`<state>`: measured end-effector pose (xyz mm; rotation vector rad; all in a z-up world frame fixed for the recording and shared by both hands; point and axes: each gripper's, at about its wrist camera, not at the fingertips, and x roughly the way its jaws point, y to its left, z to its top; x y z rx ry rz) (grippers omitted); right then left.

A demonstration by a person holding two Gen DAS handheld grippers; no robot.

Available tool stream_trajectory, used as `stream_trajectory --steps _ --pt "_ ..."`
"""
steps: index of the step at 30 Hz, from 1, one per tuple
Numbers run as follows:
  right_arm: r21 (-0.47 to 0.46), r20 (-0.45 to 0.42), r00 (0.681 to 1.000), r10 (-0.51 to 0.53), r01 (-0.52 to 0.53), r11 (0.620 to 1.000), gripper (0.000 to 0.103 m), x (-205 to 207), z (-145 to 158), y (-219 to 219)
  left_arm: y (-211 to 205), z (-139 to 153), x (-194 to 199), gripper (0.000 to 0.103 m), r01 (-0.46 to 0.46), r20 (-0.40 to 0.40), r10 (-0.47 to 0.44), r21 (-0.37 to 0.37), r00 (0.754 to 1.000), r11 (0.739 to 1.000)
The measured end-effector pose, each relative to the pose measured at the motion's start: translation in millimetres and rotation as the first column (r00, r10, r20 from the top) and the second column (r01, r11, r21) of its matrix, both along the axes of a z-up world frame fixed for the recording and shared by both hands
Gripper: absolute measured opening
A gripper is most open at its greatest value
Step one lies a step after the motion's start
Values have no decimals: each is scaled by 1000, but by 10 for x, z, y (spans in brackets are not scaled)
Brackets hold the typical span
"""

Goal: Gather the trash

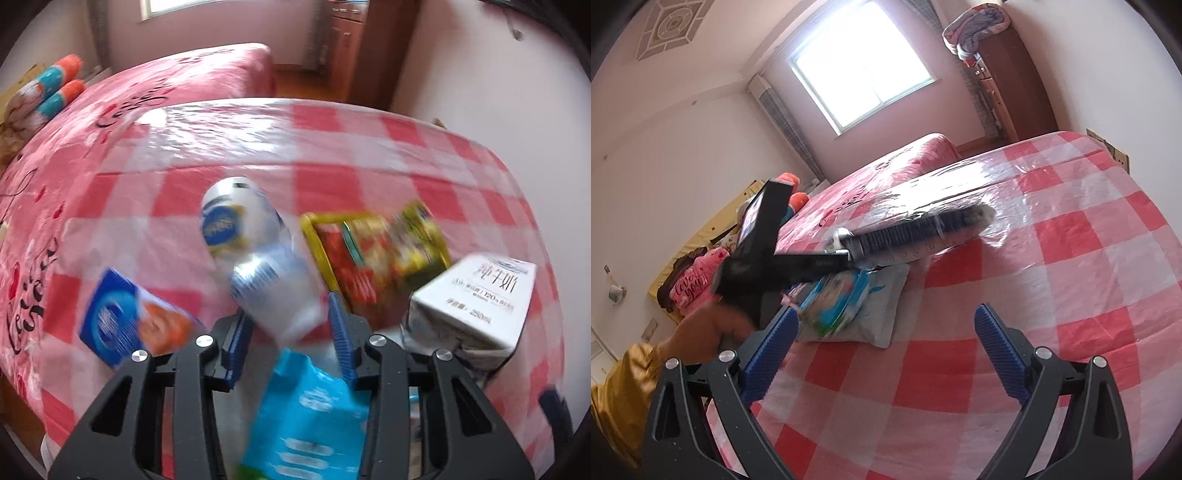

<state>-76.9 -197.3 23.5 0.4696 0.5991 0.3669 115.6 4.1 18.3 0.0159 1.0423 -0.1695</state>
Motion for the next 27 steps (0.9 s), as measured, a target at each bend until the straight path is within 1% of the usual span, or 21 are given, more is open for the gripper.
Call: stream_trajectory --steps 3,7,9,11,12,13,14,15,17,19,20,23,27 --pt "4 -2 1000 -23 23 1000 95 6 1 -74 -158 -2 -229 42 56 -4 -56 -18 998 998" --pt "38 -24 999 -40 41 998 95 22 -42 -166 -310 13 -524 42 135 -3 -135 -50 991 990" --pt "56 -39 999 -35 37 998 95 41 -66 -196 -295 57 -631 42 154 5 -154 -89 988 984" --pt "59 -52 998 -32 35 998 95 67 -85 -211 -220 148 -748 45 162 23 -160 -118 987 980" --pt "61 -56 998 -29 32 998 95 73 -90 -214 -153 184 -755 46 162 32 -159 -120 987 979" --pt "64 -60 998 -24 28 998 95 78 -95 -214 -93 226 -793 49 159 43 -155 -114 987 981" --pt "65 -66 998 -17 21 998 95 86 -101 -208 0 278 -835 52 143 58 -138 -93 989 985" --pt "63 -70 997 -14 19 998 95 98 -108 -203 64 306 -843 53 125 66 -120 -80 991 989" --pt "54 -75 997 -6 10 998 95 102 -109 -172 310 351 -804 54 45 69 -40 -74 997 996" --pt "48 -74 997 -2 5 999 95 109 -109 -152 511 361 -688 54 -30 66 34 -72 997 997" --pt "41 -77 997 0 3 999 95 122 -110 -138 608 358 -651 54 -74 71 79 -65 994 995" --pt "39 -97 995 4 0 999 95 164 -131 -115 730 316 -552 54 -132 68 137 -69 988 989" --pt "48 -122 992 -4 10 999 95 200 -170 -131 832 209 -366 54 -205 18 209 -121 978 971"
